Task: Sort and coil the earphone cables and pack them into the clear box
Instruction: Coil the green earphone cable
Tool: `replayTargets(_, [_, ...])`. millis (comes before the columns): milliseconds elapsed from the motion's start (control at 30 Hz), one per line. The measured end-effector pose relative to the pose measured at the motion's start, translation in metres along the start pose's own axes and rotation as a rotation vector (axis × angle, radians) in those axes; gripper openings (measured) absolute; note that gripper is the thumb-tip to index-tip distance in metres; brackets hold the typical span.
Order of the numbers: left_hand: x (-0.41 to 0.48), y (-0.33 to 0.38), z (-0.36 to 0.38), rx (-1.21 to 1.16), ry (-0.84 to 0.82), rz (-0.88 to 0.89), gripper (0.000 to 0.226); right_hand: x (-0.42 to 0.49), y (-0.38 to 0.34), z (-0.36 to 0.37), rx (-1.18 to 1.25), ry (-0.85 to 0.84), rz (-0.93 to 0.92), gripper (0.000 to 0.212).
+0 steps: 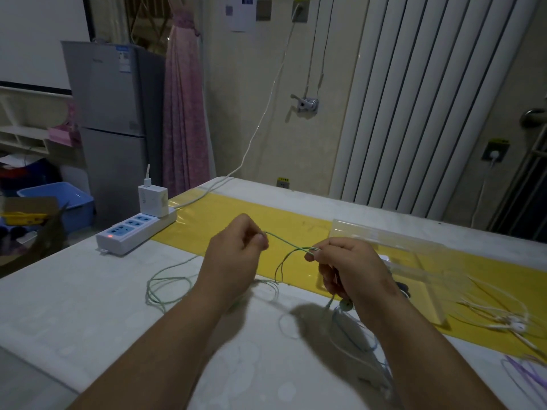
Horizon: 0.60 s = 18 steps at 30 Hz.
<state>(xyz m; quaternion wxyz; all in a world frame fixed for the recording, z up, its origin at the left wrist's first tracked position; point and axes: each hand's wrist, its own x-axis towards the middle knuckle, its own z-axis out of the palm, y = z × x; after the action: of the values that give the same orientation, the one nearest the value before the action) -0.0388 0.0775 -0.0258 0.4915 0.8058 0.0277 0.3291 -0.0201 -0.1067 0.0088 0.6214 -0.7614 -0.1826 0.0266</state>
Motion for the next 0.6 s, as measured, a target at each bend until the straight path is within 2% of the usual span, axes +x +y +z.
replayTargets(67, [0.001, 0.0, -0.002, -0.088, 0.069, -0.069, 0.015, 0.002, 0.002, 0.0, -0.055, -0.001, 0.018, 0.019])
replayTargets(167, [0.002, 0.002, -0.004, -0.037, 0.145, -0.069, 0.016, 0.003, 0.006, 0.002, -0.149, 0.016, 0.001, 0.017])
replayTargets(300, [0.004, 0.004, -0.01, -0.01, 0.276, -0.087, 0.015, 0.001, 0.006, -0.001, -0.493, 0.082, -0.066, 0.039])
replayTargets(400, [0.004, 0.0, -0.012, 0.011, 0.215, -0.096, 0.016, 0.001, 0.004, 0.001, -0.551, 0.124, -0.116, 0.042])
replayTargets(500, [0.0, 0.001, -0.01, 0.002, 0.046, -0.078, 0.004, 0.001, 0.005, 0.002, -0.405, 0.091, -0.098, 0.031])
replayTargets(600, [-0.004, 0.003, -0.008, -0.004, -0.109, -0.059, 0.058, 0.003, 0.009, 0.004, -0.27, 0.063, -0.092, 0.022])
